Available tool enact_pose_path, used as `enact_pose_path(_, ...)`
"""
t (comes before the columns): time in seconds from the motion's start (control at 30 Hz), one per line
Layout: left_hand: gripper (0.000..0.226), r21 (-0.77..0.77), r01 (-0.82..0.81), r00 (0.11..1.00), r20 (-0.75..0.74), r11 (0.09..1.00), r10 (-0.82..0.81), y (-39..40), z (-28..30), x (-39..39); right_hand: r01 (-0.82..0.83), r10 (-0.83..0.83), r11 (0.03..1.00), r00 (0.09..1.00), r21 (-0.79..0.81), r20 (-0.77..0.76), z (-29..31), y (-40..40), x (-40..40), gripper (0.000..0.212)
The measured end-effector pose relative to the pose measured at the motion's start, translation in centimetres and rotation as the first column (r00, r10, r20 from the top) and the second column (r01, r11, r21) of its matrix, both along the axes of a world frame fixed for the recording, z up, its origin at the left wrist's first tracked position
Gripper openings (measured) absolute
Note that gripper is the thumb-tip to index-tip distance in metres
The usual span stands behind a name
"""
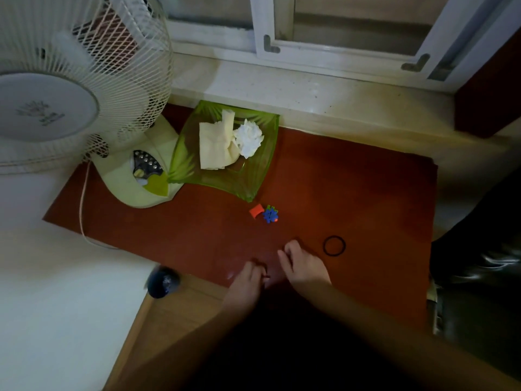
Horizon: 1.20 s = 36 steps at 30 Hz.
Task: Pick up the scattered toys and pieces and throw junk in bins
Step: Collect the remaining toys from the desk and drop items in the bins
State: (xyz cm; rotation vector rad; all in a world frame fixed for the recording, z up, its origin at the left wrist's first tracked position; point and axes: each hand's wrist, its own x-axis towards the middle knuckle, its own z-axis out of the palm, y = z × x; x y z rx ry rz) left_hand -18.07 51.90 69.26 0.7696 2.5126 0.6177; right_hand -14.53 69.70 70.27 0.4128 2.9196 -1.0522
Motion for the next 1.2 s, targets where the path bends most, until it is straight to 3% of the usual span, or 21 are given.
enact_pose_path(0.07, 0.032, 0.02, 0.066, 0.993, -0.096, 0.998, -0.064, 0.0, -1.3, 0.0, 0.018, -0.022, 0.999, 0.997, 0.05, 0.069, -0.5, 0.5, 0.6, 0.027)
enact_pose_path(0.17, 0.035, 0.015, 0.079, 0.986, -0.149, 0.997, -0.076, 0.2, -1.9, -0.3, -0.015, 0.007, 0.999, 0.976, 0.036, 0.217, -0.6, 1.2, 1.4, 0.021)
enact_pose_path(0.23, 0.036, 0.025, 0.043, 0.998, -0.056, 0.999, -0.041, 0.8, -1.1, -0.8, 0.028, -0.006, 0.996, 0.968, -0.086, 0.25, 0.0, 1.2, 0.9, 0.02)
enact_pose_path(0.3, 0.036, 0.066, -0.05, 0.999, 0.005, 0.997, 0.049, 1.2, -0.5, -1.3, 0.24, -0.139, 0.921, 0.938, -0.307, 0.317, 0.7, 0.8, -0.1, 0.024)
enact_pose_path(0.33, 0.036, 0.072, -0.096, 0.994, 0.054, 0.993, 0.093, 1.4, -0.4, -1.6, 0.43, -0.252, 0.779, 0.881, -0.456, 0.401, 1.1, 0.7, -0.8, 0.028)
enact_pose_path(0.37, 0.037, 0.093, -0.12, 0.99, 0.082, 0.988, 0.113, 1.5, -0.1, -1.8, 0.603, -0.333, 0.564, 0.791, -0.563, 0.514, 1.3, 0.4, -1.5, 0.032)
enact_pose_path(0.4, 0.038, 0.142, -0.113, 0.992, 0.075, 0.983, 0.103, 1.7, 0.3, -1.9, 0.709, -0.359, 0.34, 0.705, -0.617, 0.612, 1.6, 0.1, -1.9, 0.034)
enact_pose_path(0.47, 0.031, 0.252, 0.002, 1.0, -0.017, 0.968, 0.003, 2.6, 1.6, -1.9, 0.775, -0.327, 0.048, 0.608, -0.63, 0.724, 2.0, 0.0, -2.5, 0.04)
enact_pose_path(0.6, 0.021, 0.332, 0.191, 0.963, -0.247, 0.924, -0.11, 4.7, 3.0, -2.1, 0.714, -0.156, -0.297, 0.618, -0.634, 0.77, 2.8, 0.2, -2.9, 0.042)
enact_pose_path(0.67, 0.022, 0.318, 0.227, 0.941, -0.313, 0.92, -0.124, 5.1, 3.4, -2.0, 0.69, -0.112, -0.378, 0.628, -0.617, 0.771, 2.7, 0.4, -3.0, 0.044)
enact_pose_path(0.73, 0.026, 0.304, 0.232, 0.941, -0.312, 0.924, -0.133, 5.0, 3.4, -2.1, 0.704, -0.093, -0.395, 0.608, -0.59, 0.788, 2.4, 0.4, -3.0, 0.044)
enact_pose_path(0.83, 0.027, 0.32, 0.122, 0.97, -0.237, 0.939, -0.046, 4.2, 3.5, -2.4, 0.741, -0.176, -0.288, 0.582, -0.607, 0.794, 1.9, 0.5, -3.1, 0.038)
enact_pose_path(0.87, 0.026, 0.326, 0.082, 0.974, -0.227, 0.942, -0.006, 4.0, 3.6, -2.6, 0.745, -0.227, -0.194, 0.599, -0.638, 0.768, 1.8, 0.7, -3.3, 0.039)
enact_pose_path(0.9, 0.025, 0.326, 0.046, 0.976, -0.218, 0.944, 0.027, 3.7, 3.7, -2.8, 0.742, -0.292, -0.01, 0.639, -0.67, 0.712, 1.7, 0.9, -3.5, 0.039)
enact_pose_path(0.93, 0.025, 0.321, 0.013, 0.976, -0.208, 0.947, 0.058, 3.4, 3.7, -3.0, 0.699, -0.347, 0.259, 0.712, -0.667, 0.61, 2.0, 1.2, -3.8, 0.036)
enact_pose_path(0.97, 0.027, 0.311, -0.015, 0.977, -0.197, 0.95, 0.08, 3.1, 3.6, -3.3, 0.602, -0.365, 0.549, 0.797, -0.58, 0.481, 1.9, 1.6, -4.1, 0.028)
enact_pose_path(1.0, 0.028, 0.296, -0.032, 0.977, -0.193, 0.955, 0.092, 2.7, 3.6, -3.6, 0.471, -0.328, 0.763, 0.872, -0.442, 0.364, 2.0, 1.9, -4.6, 0.017)
enact_pose_path(1.03, 0.03, 0.275, -0.042, 0.976, -0.194, 0.961, 0.098, 2.3, 3.5, -3.8, 0.365, -0.266, 0.871, 0.913, -0.328, 0.308, 2.1, 1.9, -5.1, 0.014)
enact_pose_path(1.1, 0.032, 0.232, -0.057, 0.974, -0.202, 0.971, 0.105, 1.5, 3.3, -4.3, 0.258, -0.183, 0.937, 0.937, -0.236, 0.299, 2.1, 1.8, -6.1, 0.031)
enact_pose_path(1.2, 0.033, 0.188, -0.095, 0.97, -0.203, 0.977, 0.134, 0.5, 3.4, -4.8, 0.224, -0.177, 0.969, 0.921, -0.1, 0.347, 1.8, 1.1, -7.7, 0.043)
